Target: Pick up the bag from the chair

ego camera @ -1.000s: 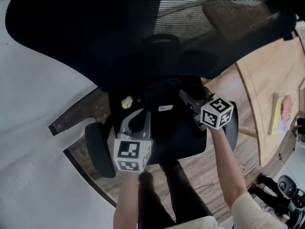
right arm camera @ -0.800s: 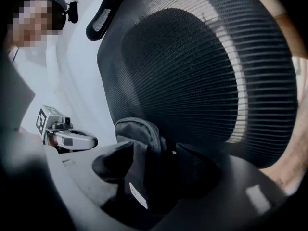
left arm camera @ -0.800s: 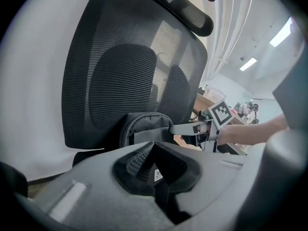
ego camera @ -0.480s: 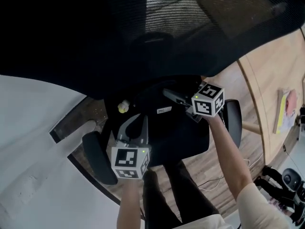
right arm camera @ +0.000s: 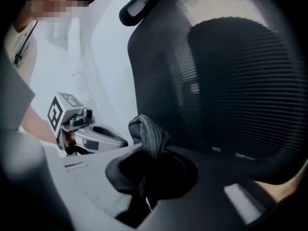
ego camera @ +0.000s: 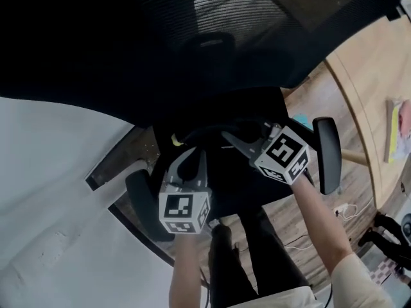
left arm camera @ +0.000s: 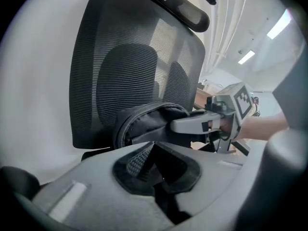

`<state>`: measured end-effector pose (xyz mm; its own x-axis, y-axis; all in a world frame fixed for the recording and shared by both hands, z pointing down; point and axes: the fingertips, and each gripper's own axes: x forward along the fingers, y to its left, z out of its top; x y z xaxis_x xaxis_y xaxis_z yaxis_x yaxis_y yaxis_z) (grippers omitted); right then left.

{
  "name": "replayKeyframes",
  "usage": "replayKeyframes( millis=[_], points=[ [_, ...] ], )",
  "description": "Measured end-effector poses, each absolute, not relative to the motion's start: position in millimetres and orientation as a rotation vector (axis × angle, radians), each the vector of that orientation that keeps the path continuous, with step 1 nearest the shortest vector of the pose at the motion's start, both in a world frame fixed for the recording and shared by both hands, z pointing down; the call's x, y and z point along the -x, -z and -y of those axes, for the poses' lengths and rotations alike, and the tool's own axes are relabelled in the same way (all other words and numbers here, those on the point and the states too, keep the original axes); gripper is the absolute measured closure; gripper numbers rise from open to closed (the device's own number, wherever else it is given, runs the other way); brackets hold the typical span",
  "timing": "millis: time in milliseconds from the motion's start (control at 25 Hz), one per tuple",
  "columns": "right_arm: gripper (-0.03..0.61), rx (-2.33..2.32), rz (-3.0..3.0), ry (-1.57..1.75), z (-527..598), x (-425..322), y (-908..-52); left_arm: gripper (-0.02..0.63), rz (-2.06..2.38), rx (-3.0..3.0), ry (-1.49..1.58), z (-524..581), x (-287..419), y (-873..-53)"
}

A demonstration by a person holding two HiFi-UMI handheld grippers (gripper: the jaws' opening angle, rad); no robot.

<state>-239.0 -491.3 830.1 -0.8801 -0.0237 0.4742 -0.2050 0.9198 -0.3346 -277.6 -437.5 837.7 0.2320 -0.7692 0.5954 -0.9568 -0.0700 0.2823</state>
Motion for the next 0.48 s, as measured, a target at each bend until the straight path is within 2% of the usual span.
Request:
replayKeyframes(
  millis=[480],
  points=[
    [0.546,-0.627,2.646,-0.456,448.2,179.9,-716.0,0.607,1.532,-2.039,-0.432,346.3,266.7,-764.5]
  ],
)
